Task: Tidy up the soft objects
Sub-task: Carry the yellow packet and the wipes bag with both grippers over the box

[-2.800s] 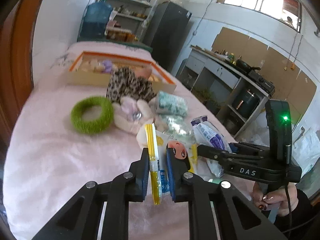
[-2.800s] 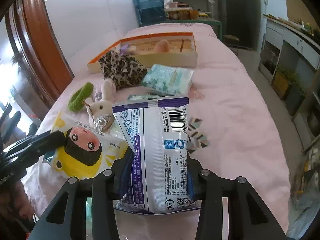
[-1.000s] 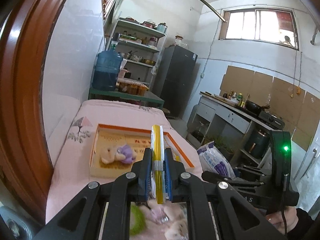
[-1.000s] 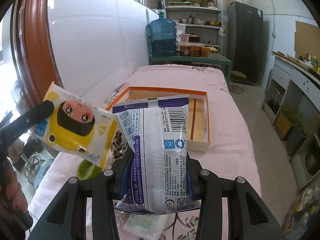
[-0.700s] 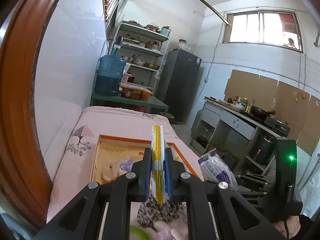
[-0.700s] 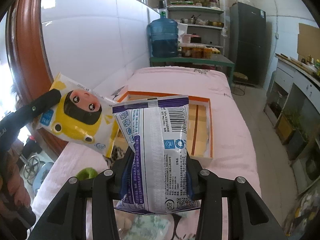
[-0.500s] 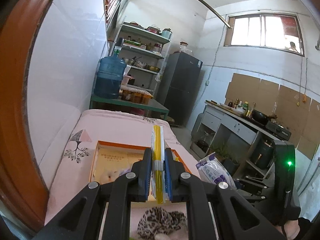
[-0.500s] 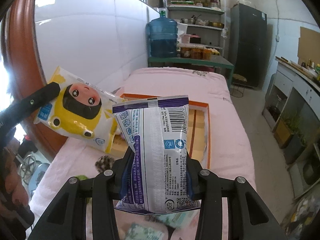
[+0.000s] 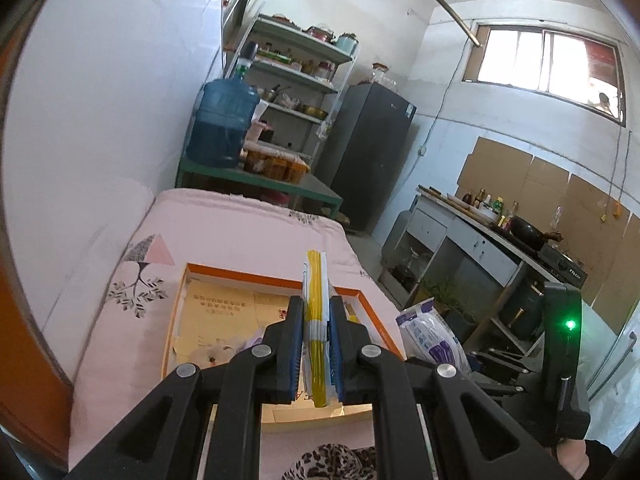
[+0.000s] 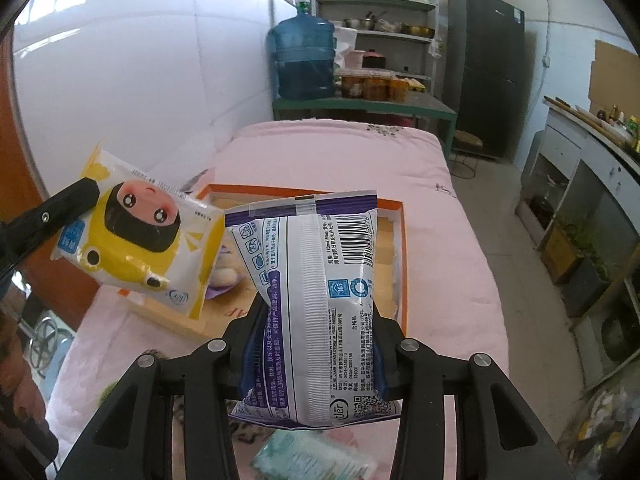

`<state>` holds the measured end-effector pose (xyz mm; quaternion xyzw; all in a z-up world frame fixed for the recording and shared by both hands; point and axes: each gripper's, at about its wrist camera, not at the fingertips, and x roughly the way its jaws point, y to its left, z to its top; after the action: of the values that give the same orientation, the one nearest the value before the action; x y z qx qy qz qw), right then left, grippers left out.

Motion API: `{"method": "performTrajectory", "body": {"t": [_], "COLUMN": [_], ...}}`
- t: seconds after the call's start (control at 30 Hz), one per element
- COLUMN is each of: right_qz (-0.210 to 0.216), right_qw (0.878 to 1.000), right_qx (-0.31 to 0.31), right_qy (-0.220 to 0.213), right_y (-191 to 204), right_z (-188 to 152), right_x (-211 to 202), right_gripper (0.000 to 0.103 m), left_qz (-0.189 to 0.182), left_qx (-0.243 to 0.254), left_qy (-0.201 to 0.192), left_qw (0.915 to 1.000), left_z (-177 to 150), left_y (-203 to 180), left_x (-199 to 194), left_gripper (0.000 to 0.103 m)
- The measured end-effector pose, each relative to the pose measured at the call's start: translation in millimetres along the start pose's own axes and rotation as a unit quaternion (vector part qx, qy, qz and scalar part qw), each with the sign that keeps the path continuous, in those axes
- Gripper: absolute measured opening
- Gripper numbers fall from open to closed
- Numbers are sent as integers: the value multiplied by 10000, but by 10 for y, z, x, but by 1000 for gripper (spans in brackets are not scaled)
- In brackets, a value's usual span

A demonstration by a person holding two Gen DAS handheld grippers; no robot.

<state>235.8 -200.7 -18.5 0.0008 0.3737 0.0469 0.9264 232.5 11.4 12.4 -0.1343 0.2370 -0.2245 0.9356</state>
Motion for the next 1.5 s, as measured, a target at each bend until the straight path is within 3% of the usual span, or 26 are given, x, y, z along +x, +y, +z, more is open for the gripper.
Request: {"method": "performTrajectory", "body": {"t": [0.57, 1.4, 1.5], "right_qz": [-268, -179, -146], "right_qw": [9986, 9946, 9945], "right_qx": [212, 260, 272], "right_qy": [407, 984, 998], "right_y": [-405, -483, -492], "right_z": [163, 287, 289], "right_x": [673, 1378, 1399], "right_gripper": [44, 45, 47], "left_qz": [21, 253, 222], "left_qx": [-193, -632, -750], "left_qy": [484, 1295, 1450], "left_qw": [9986, 9892, 9863], "left_z": [-18, -168, -197], "left_y": [91, 387, 457], "left_x": [669, 1245, 1308], "left_gripper": [13, 14, 19]}}
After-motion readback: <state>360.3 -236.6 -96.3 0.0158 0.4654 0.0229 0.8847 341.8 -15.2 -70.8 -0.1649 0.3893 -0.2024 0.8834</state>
